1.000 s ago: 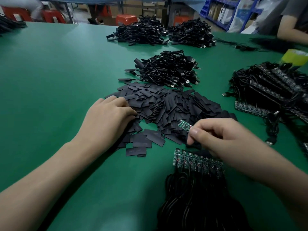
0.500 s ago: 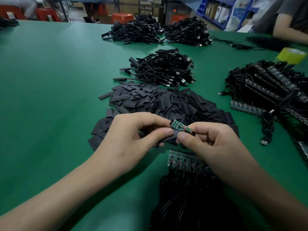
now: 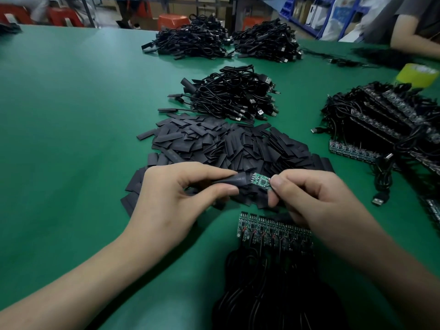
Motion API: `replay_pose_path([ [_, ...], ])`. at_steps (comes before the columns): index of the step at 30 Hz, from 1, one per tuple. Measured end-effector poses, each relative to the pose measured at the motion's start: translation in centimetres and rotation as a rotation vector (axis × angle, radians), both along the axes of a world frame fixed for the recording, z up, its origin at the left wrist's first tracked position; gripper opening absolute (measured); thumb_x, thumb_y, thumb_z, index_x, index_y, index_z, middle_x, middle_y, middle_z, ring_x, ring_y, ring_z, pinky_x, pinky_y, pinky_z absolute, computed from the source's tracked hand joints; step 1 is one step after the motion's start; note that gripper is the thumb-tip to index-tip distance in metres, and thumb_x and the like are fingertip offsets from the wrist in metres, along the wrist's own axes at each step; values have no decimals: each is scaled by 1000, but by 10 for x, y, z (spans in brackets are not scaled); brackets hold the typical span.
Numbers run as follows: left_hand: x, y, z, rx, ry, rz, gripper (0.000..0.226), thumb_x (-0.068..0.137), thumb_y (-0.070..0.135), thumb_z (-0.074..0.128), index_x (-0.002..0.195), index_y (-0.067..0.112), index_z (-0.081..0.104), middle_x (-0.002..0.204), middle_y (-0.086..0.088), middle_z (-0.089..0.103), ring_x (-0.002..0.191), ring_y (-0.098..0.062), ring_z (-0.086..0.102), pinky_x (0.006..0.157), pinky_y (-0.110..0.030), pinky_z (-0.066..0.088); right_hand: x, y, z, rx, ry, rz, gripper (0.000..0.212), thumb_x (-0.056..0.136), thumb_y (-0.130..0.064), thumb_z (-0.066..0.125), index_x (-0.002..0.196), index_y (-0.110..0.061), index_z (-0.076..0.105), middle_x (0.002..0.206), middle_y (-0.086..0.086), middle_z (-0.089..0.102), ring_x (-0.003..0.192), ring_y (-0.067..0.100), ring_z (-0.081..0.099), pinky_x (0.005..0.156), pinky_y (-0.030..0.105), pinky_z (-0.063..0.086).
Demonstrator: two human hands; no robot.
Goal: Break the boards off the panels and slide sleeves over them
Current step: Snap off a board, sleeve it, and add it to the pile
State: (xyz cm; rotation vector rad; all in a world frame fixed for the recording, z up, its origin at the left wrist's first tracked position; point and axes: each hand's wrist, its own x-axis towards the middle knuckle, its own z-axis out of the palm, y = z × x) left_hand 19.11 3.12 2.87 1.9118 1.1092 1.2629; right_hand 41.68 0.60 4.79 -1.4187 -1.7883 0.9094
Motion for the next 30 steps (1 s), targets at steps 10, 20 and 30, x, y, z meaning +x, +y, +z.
replay_pose_path([
  [10,-1,0,1,18,19,-5,18,77,26,80,94,21,81,70,14,73,55,3,62,57,-6,43,-1,1,-2,-65,86,52,44,91,-57,49,74,-21,68,52,-1,33,50,17,30,49,31,26],
  [20,-3,2,4,73,106,-32,20,77,27,80,96,23,81,75,12,74,64,3,66,66,-5,44,-1,-2,0,-15,-50,65,40,100,-50,52,76,-23,69,50,-6,37,47,9,33,47,27,27],
  [30,-12,9,10,245,415,-223,27,85,35,73,107,20,79,92,11,73,83,1,66,77,-20,53,3,0,1,-199,-13,140,43,95,-59,51,74,-27,70,55,1,37,52,20,32,50,33,27],
])
